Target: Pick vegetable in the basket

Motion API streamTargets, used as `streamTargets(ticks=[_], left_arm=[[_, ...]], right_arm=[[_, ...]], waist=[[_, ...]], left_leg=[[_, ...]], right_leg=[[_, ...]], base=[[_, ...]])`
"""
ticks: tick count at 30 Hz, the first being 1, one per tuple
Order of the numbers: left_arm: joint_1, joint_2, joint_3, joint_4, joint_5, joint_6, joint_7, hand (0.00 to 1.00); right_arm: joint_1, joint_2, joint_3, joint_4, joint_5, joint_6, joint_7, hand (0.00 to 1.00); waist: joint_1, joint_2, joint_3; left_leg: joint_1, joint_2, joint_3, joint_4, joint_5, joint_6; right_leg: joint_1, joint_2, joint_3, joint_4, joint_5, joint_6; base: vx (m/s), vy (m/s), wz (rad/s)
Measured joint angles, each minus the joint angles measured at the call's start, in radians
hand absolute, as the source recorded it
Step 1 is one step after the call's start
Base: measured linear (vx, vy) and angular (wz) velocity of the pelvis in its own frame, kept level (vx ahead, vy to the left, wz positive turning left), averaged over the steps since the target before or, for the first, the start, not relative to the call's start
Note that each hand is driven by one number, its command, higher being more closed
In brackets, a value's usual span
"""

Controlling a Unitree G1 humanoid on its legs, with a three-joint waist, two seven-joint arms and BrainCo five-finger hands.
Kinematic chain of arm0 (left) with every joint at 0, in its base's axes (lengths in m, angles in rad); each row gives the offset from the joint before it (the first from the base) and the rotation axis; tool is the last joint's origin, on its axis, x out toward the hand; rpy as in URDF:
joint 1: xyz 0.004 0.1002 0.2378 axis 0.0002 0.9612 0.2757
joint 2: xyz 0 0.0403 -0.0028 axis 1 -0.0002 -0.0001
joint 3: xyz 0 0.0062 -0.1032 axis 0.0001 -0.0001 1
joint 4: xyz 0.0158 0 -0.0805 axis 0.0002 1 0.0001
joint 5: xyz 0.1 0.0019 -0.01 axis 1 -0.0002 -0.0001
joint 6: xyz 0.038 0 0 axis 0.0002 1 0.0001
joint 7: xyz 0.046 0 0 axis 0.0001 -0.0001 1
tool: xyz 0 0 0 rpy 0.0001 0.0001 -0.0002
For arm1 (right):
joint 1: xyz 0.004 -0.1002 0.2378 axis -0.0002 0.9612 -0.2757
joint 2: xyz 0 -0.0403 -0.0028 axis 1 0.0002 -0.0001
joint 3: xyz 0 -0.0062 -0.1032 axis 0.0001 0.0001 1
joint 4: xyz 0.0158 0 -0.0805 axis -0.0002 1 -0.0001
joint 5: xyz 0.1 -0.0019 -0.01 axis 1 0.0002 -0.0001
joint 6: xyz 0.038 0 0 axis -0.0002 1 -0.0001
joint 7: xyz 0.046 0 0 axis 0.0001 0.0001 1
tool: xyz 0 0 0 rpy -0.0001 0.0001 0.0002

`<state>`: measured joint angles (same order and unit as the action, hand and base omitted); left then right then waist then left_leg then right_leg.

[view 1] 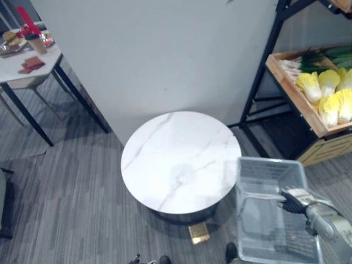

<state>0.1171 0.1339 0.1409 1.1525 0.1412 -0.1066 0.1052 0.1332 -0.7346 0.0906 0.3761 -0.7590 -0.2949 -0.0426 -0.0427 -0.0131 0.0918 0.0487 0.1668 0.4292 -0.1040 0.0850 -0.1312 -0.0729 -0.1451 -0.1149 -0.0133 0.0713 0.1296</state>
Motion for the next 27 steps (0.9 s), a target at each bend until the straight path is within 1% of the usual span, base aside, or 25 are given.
streamTargets(ticks=[1,2,3,5,6,7,8,9,10,11,12,13,14,15,16,17,18,19,20,21,22,23,25,26,27], left_arm=[[0.005,0.0,-0.007,0.0,0.0,0.0,0.001,0.0],[0.007,0.003,-0.02,0.0,0.0,0.0,0.002,0.0],[0.007,0.01,-0.035,0.0,0.0,-0.001,0.004,0.0],[0.011,0.02,-0.062,0.001,0.0,-0.003,0.005,0.0],[0.008,0.03,-0.077,0.002,0.0,-0.009,0.005,0.0],[0.005,0.039,-0.078,0.001,0.002,-0.016,0.005,0.0],[0.004,0.045,-0.077,-0.001,0.008,-0.017,0.006,0.0],[0.003,0.041,-0.077,-0.003,0.025,-0.02,0.008,0.0],[0.006,0.038,-0.075,-0.007,0.032,-0.022,0.008,0.0],[0.007,0.045,-0.075,-0.01,0.032,-0.021,0.008,0.0],[0.01,0.072,-0.073,-0.018,0.032,-0.02,0.007,0.0],[0.015,0.081,-0.056,-0.011,0.032,-0.015,0.005,0.0],[0.011,0.068,-0.054,-0.003,0.031,-0.015,0.001,0.0],[0.0,0.049,-0.053,0.001,0.032,-0.018,-0.003,0.0],[-0.012,0.04,-0.054,-0.003,0.031,-0.022,-0.003,0.0],[-0.016,0.04,-0.056,-0.005,0.03,-0.023,-0.003,0.0],[-0.016,0.04,-0.056,-0.005,0.03,-0.023,-0.004,0.0],[-0.015,0.042,-0.056,-0.002,0.03,-0.022,-0.003,0.0],[-0.02,0.04,-0.056,0.003,0.028,-0.015,-0.003,0.0],[-0.017,0.025,-0.056,0.003,0.029,-0.016,-0.005,0.0],[-0.012,0.0,-0.056,0.003,0.028,-0.015,-0.005,0.0],[-0.012,-0.014,-0.057,0.003,0.029,-0.016,-0.006,0.0],[-0.01,-0.018,-0.056,0.003,0.03,-0.016,-0.007,0.0],[-0.01,-0.012,-0.056,0.003,0.029,-0.016,-0.008,0.0],[-0.011,-0.009,-0.056,0.002,0.029,-0.016,-0.009,0.0]], right_arm=[[0.023,0.021,-0.041,0.016,-0.024,0.006,-0.009,1.0],[0.05,0.038,-0.082,0.028,-0.031,0.011,-0.025,1.0],[0.074,0.051,-0.124,0.033,-0.05,0.026,-0.044,1.0],[0.092,0.051,-0.163,0.034,-0.07,0.044,-0.068,1.0],[0.092,0.051,-0.171,0.034,-0.071,0.057,-0.079,1.0],[0.096,0.059,-0.171,0.034,-0.078,0.072,-0.081,1.0],[0.106,0.072,-0.176,0.035,-0.095,0.085,-0.081,1.0],[0.097,0.091,-0.186,0.052,-0.103,0.092,-0.082,1.0],[0.067,0.111,-0.185,0.078,-0.104,0.089,-0.082,1.0],[0.064,0.115,-0.185,0.081,-0.104,0.087,-0.082,1.0],[0.066,0.117,-0.185,0.083,-0.104,0.082,-0.082,1.0],[0.047,0.11,-0.187,0.09,-0.104,0.083,-0.089,1.0],[0.026,0.098,-0.193,0.095,-0.103,0.089,-0.108,1.0],[-0.006,0.098,-0.199,0.104,-0.103,0.096,-0.114,1.0],[-0.008,0.097,-0.199,0.109,-0.103,0.096,-0.114,1.0],[-0.008,0.099,-0.196,0.113,-0.103,0.093,-0.113,1.0],[-0.011,0.101,-0.194,0.112,-0.103,0.092,-0.113,1.0],[-0.027,0.104,-0.189,0.11,-0.103,0.092,-0.113,1.0],[-0.043,0.099,-0.19,0.111,-0.103,0.095,-0.113,1.0],[-0.044,0.093,-0.191,0.111,-0.103,0.103,-0.113,1.0],[-0.036,0.085,-0.191,0.111,-0.104,0.117,-0.113,1.0],[-0.021,0.085,-0.192,0.111,-0.105,0.126,-0.11,1.0],[-0.008,0.086,-0.192,0.108,-0.104,0.121,-0.109,1.0],[-0.007,0.086,-0.193,0.09,-0.103,0.119,-0.109,1.0],[-0.007,0.086,-0.194,0.066,-0.103,0.119,-0.11,1.0]], waist=[[-0.011,-0.002,0.001],[-0.021,-0.01,0.006],[-0.042,-0.01,0.007],[-0.047,-0.017,0.007],[-0.057,-0.023,0.008],[-0.066,-0.039,0.007],[-0.064,-0.049,0.006],[-0.061,-0.007,0.0],[-0.057,0.014,0.01],[-0.059,0.009,0.015],[-0.057,-0.031,0.014],[-0.042,-0.065,0.009],[-0.036,-0.052,0.009],[-0.04,-0.026,0.011],[-0.04,-0.024,0.012],[-0.038,-0.023,0.009],[-0.037,-0.025,0.006],[-0.036,-0.037,0.0],[-0.038,-0.017,0.011],[-0.039,0.002,0.015],[-0.043,0.037,0.018],[-0.046,0.062,0.021],[-0.058,0.071,0.023],[-0.065,0.066,0.026],[-0.063,0.062,0.028]], left_leg=[[0.006,-0.002,0.001,0.0,-0.002,0.0],[0.01,-0.004,0.006,0.0,-0.004,0.002],[0.007,-0.012,0.02,0.001,-0.006,0.005],[-0.015,-0.032,0.069,0.0,-0.01,0.013],[-0.032,-0.043,0.107,0.003,-0.017,0.026],[-0.03,-0.063,0.14,0.008,-0.015,0.036],[-0.028,-0.066,0.175,0.008,-0.012,0.049],[-0.031,-0.017,0.238,0.008,-0.01,0.061],[-0.026,0.042,0.278,0.022,-0.013,0.059],[-0.023,0.06,0.29,0.046,-0.023,0.054],[-0.006,0.053,0.319,0.092,-0.047,0.042],[0.005,0.062,0.369,0.143,-0.084,0.034],[0.008,0.079,0.41,0.141,-0.099,0.036],[0.005,0.113,0.459,0.14,-0.083,0.046],[0.009,0.118,0.484,0.147,-0.072,0.036],[0.011,0.134,0.523,0.171,-0.07,0.035],[0.007,0.143,0.535,0.186,-0.07,0.032],[0.002,0.159,0.567,0.212,-0.064,0.019],[0.003,0.179,0.58,0.221,-0.048,0.004],[0.006,0.195,0.579,0.211,-0.029,0.004],[0.017,0.219,0.577,0.192,-0.009,-0.005],[0.033,0.249,0.575,0.195,0.007,-0.007],[0.042,0.292,0.576,0.236,0.018,0.002],[0.043,0.321,0.574,0.288,0.032,0.02],[0.04,0.337,0.552,0.334,0.05,0.044]], right_leg=[[0.005,-0.002,0.001,0.001,-0.001,-0.001],[0.003,-0.004,0.006,0.009,-0.004,0.002],[-0.017,-0.014,0.017,0.026,-0.004,0.001],[-0.075,-0.029,0.074,0.039,0.014,0.027],[-0.106,-0.035,0.098,0.028,0.023,0.049],[-0.122,-0.05,0.106,0.022,0.03,0.061],[-0.129,-0.062,0.079,0.002,-0.003,0.044],[-0.134,-0.059,-0.046,0.022,-0.082,-0.007],[-0.175,-0.063,-0.168,0.197,-0.097,-0.104],[-0.177,-0.069,-0.199,0.278,-0.105,-0.117],[-0.147,-0.092,-0.229,0.322,-0.022,-0.161],[-0.125,-0.075,-0.205,0.258,-0.003,-0.129],[-0.111,-0.034,-0.162,0.167,0.058,-0.116],[-0.104,-0.025,-0.14,0.141,0.04,-0.135],[-0.124,-0.048,-0.16,0.24,-0.043,-0.155],[-0.13,-0.084,-0.182,0.299,-0.091,-0.138],[-0.128,-0.094,-0.187,0.296,-0.1,-0.133],[-0.128,-0.099,-0.183,0.256,-0.112,-0.068],[-0.128,-0.064,-0.182,0.218,-0.106,-0.033],[-0.123,-0.037,-0.183,0.19,-0.095,-0.04],[-0.113,0.003,-0.177,0.17,-0.092,-0.055],[-0.104,0.033,-0.18,0.169,-0.107,-0.078],[-0.097,0.057,-0.194,0.183,-0.124,-0.103],[-0.097,0.065,-0.186,0.197,-0.135,-0.119],[-0.093,0.066,-0.177,0.197,-0.137,-0.123]], base=[[0.03,0.01,-0.03],[0.02,0.03,-0.1],[0.01,0.067,-0.4],[-0.03,0.088,-0.66],[-0.04,0.075,-0.64],[-0.06,0.087,-0.7],[-0.05,0.057,-0.84],[-0.07,0.064,-1.16],[-0.02,0.036,-1.09],[0.04,0.036,-0.98],[0.08,-0.031,-1.17],[0.0,-0.089,-1.52],[-0.07,-0.126,-1.58],[-0.07,-0.115,-1.14],[-0.03,-0.103,-1.02],[0.0,-0.113,-0.81],[-0.03,-0.197,-0.94],[-0.06,-0.26,-0.87],[-0.08,-0.269,-0.86],[-0.09,-0.268,-0.64],[-0.07,-0.246,-0.44],[-0.06,-0.226,-0.31],[-0.05,-0.176,-0.19],[-0.03,-0.16,-0.33],[0.0,-0.134,-0.46]])
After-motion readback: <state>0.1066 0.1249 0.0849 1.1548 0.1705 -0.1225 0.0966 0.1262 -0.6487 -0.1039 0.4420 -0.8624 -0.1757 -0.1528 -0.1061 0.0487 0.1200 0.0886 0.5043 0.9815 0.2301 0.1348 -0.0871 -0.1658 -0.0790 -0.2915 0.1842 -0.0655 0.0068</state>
